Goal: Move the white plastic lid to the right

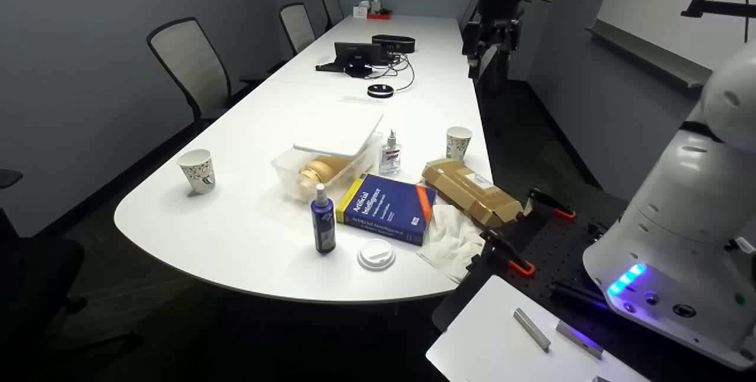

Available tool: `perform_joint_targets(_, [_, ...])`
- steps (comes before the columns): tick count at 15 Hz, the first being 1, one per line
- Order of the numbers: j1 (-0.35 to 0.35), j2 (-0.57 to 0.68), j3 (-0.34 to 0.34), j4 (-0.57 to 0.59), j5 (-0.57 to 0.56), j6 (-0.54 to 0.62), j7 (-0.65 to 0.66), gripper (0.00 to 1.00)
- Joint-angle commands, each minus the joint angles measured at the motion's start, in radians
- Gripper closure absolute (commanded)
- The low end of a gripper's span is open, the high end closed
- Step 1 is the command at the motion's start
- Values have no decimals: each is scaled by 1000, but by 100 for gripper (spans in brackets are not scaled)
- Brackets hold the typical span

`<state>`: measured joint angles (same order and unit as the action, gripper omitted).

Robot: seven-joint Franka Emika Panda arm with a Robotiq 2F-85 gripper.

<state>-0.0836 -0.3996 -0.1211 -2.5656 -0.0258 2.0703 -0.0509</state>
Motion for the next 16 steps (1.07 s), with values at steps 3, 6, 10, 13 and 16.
perform_joint_targets(3, [-7, 0, 6, 1, 3, -1, -2, 0])
perform_joint_targets(6, [4, 9, 32, -9, 0, 23, 34, 0])
perform_joint_targets(10, [49, 53, 140, -49, -33, 81, 131, 0])
perform_joint_targets(13, [102, 124, 237, -84, -59, 180, 217, 0])
perform_joint_targets(16, [155, 235, 320, -105, -114, 330, 297, 0])
